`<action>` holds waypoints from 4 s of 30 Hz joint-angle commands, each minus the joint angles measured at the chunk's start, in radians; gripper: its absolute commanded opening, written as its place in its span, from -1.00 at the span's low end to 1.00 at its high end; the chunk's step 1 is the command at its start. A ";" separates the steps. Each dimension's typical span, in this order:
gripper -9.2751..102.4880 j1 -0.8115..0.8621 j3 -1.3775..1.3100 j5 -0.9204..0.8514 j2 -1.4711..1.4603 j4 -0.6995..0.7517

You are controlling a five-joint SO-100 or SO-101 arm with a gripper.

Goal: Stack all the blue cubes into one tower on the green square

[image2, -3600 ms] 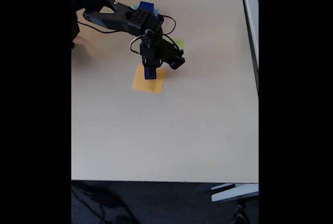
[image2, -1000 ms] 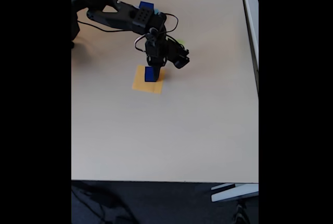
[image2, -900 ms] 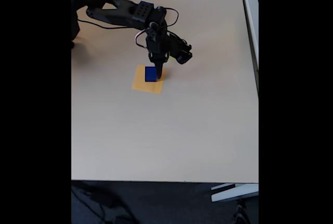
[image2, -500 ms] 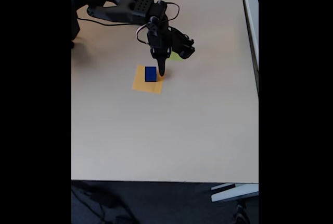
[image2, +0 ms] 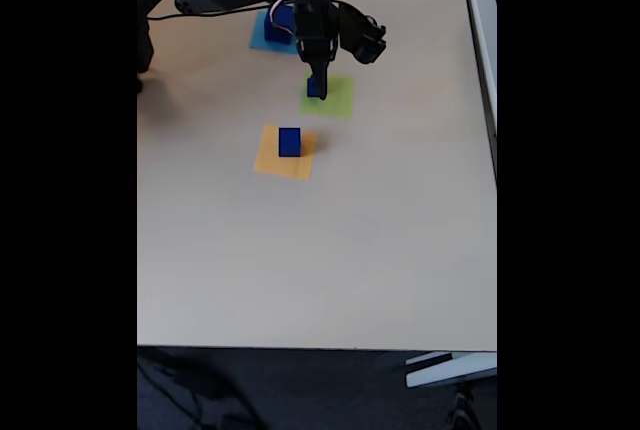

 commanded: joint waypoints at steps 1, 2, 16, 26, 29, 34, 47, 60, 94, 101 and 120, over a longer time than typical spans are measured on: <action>-0.28 -0.038 -0.041 0.041 0.097 -0.011; -0.28 -0.049 -0.041 0.046 0.084 -0.025; -0.35 -0.143 0.146 0.115 0.071 -0.164; -0.39 -0.077 0.181 0.005 0.061 -0.173; -0.41 -0.066 0.181 -0.023 0.044 -0.175; -0.42 -0.055 0.181 -0.052 0.018 -0.166; -0.42 -0.106 0.187 -0.064 -0.005 -0.095; -0.44 -0.098 0.196 -0.097 -0.011 -0.097; -0.54 -0.067 0.261 -0.138 -0.021 -0.153; -0.58 -0.066 0.264 -0.138 -0.021 -0.150; -0.59 -0.063 0.282 -0.137 -0.009 -0.155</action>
